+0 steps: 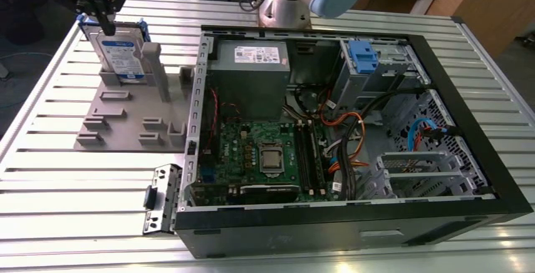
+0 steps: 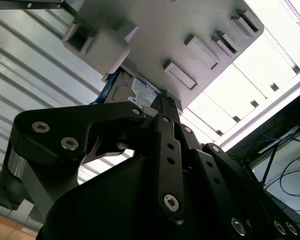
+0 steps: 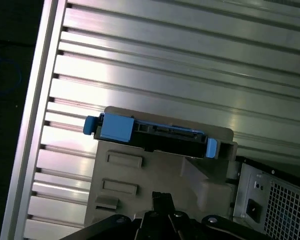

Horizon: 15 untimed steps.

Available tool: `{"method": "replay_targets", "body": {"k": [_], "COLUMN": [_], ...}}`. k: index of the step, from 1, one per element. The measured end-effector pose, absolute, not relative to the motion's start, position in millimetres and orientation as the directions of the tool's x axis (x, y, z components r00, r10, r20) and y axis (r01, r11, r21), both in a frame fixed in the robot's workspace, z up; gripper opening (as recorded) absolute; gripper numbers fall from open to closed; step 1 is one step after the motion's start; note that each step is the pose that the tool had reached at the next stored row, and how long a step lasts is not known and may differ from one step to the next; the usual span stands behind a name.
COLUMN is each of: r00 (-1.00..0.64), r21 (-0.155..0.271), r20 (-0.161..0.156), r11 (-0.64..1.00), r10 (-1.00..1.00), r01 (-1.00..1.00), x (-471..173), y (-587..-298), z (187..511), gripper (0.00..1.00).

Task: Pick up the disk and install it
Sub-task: 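Pick up the disk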

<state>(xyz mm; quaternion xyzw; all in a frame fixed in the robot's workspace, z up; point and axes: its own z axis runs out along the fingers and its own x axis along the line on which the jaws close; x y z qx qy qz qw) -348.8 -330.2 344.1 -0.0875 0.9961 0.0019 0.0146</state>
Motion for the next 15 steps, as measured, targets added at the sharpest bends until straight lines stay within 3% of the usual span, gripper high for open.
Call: {"method": "replay_targets", "body": {"k": [15], "r00": [-0.964], "r21": [0.001], "r20": [-0.029], "r11": [0.965], "r10": [-0.263], "r01": [-0.263], "x": [-348.9], "y": [-330.2], "z": [344.2], "gripper": [0.10]}}
